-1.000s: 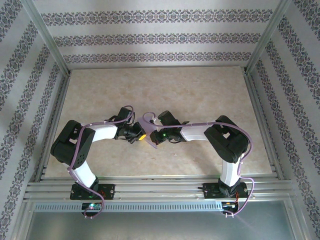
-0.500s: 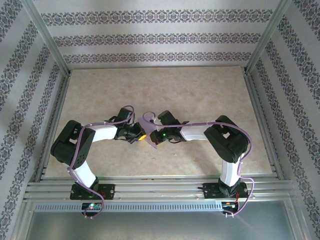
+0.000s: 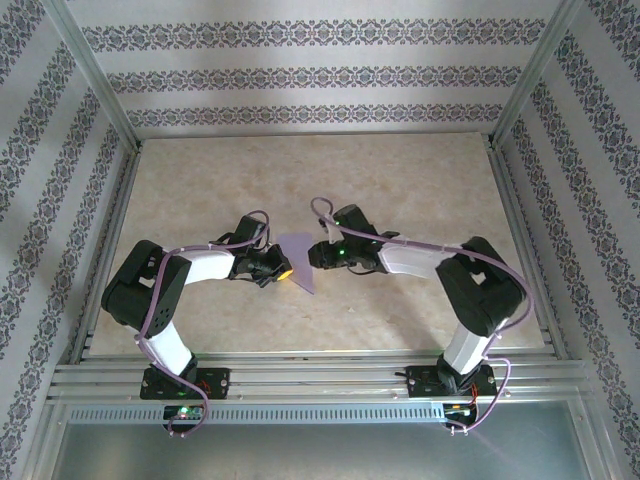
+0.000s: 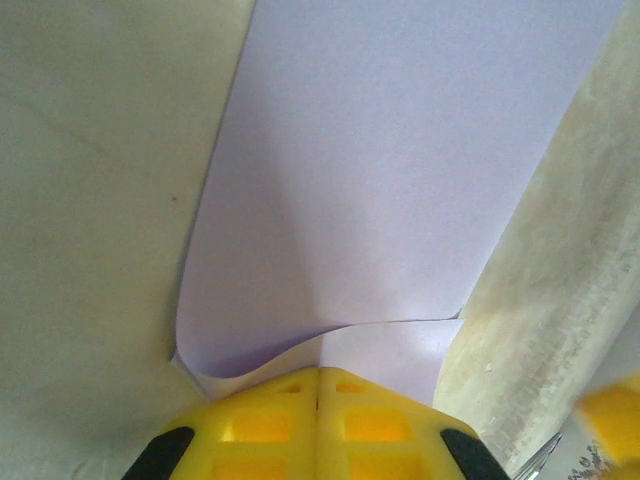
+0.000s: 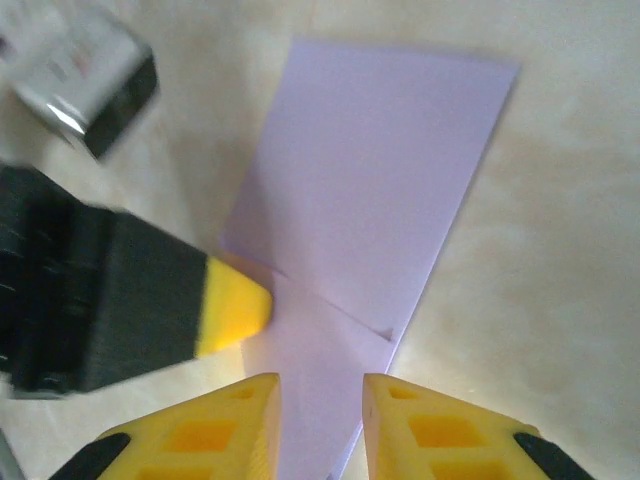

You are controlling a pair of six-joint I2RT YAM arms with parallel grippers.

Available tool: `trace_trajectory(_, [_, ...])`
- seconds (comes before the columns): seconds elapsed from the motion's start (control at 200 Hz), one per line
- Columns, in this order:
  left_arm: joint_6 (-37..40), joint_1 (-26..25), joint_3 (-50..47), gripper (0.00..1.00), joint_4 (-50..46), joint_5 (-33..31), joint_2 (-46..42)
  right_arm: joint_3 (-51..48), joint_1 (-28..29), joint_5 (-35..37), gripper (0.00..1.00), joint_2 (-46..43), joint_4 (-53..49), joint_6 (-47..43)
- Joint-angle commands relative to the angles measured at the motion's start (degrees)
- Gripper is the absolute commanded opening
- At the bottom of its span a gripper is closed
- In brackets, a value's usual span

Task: Fold a paper plane with a square sheet of paper (pick it up from the middle)
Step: Third fold the triangle at the center of the table.

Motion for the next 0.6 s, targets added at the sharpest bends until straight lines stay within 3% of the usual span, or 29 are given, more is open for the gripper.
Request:
trace_trajectory(0.0, [1.1, -0.7, -1.2, 0.06, -5.4, -4.3, 3.7, -1.8, -0.1, 0.0, 0.29, -3.7, -1.9, 4.0])
trace_trajectory(0.17, [1.3, -0.7, -1.1, 0.06, -5.0, -4.0, 3.6, -1.1, 1.9, -8.4, 0.21, -2.7, -1.8, 6.3])
trace_trajectory(0.345, [1.3, -0.7, -1.4, 0.06, -4.9, -4.0, 3.5, 0.1, 4.7, -10.1, 0.08, 0.8, -1.3, 7.6])
trace_trajectory(0.595, [1.3, -0.7, -1.8, 0.06, -5.0, -4.0, 3.2, 2.3, 6.2, -10.0, 0.01, 6.1, -1.4, 7.9])
